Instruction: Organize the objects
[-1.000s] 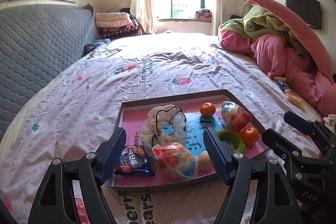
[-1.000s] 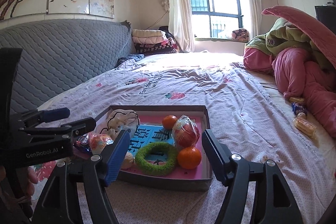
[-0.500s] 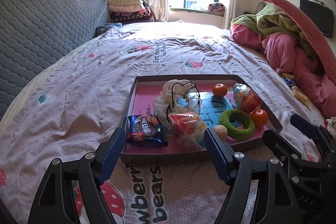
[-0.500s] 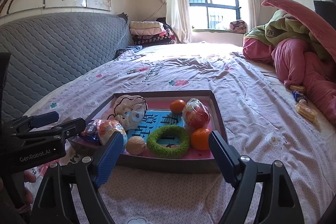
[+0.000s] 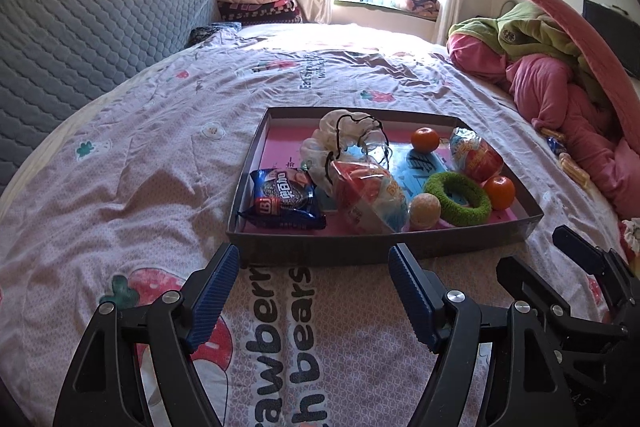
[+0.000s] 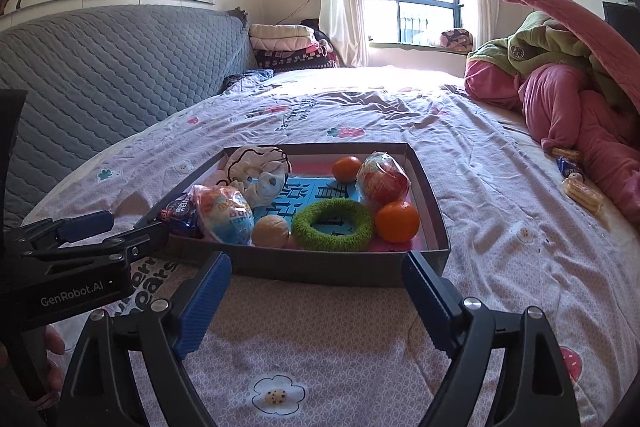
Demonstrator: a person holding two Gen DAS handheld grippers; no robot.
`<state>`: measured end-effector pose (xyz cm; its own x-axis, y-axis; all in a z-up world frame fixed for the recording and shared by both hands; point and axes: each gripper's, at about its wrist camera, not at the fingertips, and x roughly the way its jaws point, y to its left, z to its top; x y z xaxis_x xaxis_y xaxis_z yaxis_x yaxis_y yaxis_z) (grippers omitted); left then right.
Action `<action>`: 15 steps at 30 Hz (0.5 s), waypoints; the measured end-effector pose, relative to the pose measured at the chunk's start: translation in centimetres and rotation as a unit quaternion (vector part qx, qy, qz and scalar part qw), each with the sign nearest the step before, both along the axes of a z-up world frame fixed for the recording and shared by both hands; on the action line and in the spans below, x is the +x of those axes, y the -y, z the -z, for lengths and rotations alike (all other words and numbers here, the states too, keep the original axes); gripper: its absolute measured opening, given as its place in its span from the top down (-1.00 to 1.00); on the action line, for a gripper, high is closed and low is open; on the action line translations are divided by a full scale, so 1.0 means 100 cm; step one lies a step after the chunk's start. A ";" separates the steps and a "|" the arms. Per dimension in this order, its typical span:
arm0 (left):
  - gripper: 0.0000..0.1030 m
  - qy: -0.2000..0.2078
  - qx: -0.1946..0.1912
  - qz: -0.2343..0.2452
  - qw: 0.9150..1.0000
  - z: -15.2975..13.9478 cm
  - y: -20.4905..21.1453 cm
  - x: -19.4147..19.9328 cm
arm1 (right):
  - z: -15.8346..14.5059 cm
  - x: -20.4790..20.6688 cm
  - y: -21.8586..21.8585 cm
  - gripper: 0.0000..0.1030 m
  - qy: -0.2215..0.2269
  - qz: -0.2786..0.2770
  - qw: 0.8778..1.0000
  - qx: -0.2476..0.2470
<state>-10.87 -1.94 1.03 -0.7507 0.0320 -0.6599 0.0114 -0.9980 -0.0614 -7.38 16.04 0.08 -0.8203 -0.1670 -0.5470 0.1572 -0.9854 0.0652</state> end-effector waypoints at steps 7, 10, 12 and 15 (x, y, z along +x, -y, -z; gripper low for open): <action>-0.52 0.005 -0.010 -0.003 1.000 0.010 0.001 0.009 | 0.009 0.006 0.007 -0.68 0.007 0.009 1.000 0.028; -0.52 0.013 -0.015 0.001 1.000 0.016 -0.002 0.011 | 0.014 0.007 0.008 -0.68 0.016 0.013 0.999 0.032; -0.52 0.017 -0.020 0.005 1.000 0.019 -0.005 0.012 | 0.017 0.008 0.007 -0.68 0.022 0.016 0.999 0.031; -0.52 0.019 -0.022 0.006 1.000 0.022 -0.007 0.014 | 0.021 0.009 0.005 -0.68 0.031 0.018 0.999 0.021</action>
